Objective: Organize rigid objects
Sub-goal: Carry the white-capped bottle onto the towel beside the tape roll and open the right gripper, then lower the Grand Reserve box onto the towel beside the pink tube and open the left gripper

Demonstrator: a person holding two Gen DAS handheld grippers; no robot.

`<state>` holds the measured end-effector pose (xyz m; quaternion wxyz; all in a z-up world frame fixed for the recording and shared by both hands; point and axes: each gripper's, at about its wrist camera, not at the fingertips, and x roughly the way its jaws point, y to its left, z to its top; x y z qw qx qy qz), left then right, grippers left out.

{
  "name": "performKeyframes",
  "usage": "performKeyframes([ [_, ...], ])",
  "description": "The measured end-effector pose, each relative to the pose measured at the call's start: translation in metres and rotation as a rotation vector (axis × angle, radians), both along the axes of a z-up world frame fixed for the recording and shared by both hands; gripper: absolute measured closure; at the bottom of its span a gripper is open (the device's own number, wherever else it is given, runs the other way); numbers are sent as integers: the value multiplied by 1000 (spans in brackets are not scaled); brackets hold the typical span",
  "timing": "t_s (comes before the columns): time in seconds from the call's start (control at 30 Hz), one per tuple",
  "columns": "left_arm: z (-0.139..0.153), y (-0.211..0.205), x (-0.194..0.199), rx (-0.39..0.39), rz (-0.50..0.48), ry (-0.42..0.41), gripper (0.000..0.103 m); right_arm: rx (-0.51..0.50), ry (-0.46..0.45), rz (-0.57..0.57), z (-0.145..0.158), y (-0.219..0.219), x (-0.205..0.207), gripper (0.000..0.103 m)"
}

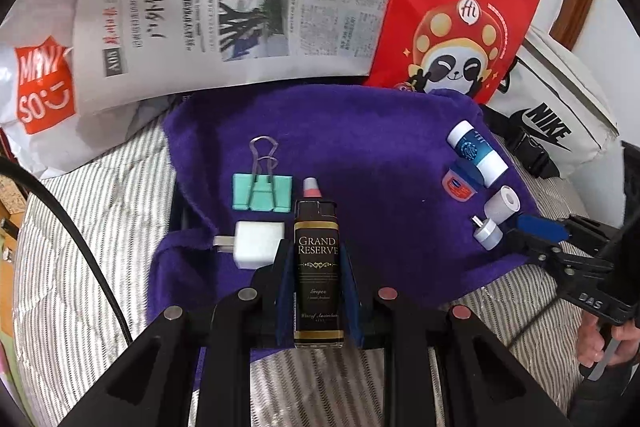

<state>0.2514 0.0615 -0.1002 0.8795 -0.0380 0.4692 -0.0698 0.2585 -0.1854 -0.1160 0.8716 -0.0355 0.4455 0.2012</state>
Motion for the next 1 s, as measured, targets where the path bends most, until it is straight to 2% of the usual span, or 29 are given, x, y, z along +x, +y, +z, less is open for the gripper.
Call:
performKeyframes([
  [0.2,-2,-25,19,-1,-36,22,81,2,-74,-25,15,-17,-3,64],
  [0.33,-10,-36,35,-4,-34,45,81,-10,-49,-54,11,-31,4,63],
  [0.53,-30,-43,50,72,-8,78,81,-10,-52,-52,9,-34,7,63],
  [0.83,-35,-48,53,132,-9,78,80,-8,-43,-46,8,-35,5,63],
  [1.0,-35,-52,54,141,-3,84,80,11,-46,-56,9,-41,6,63],
])
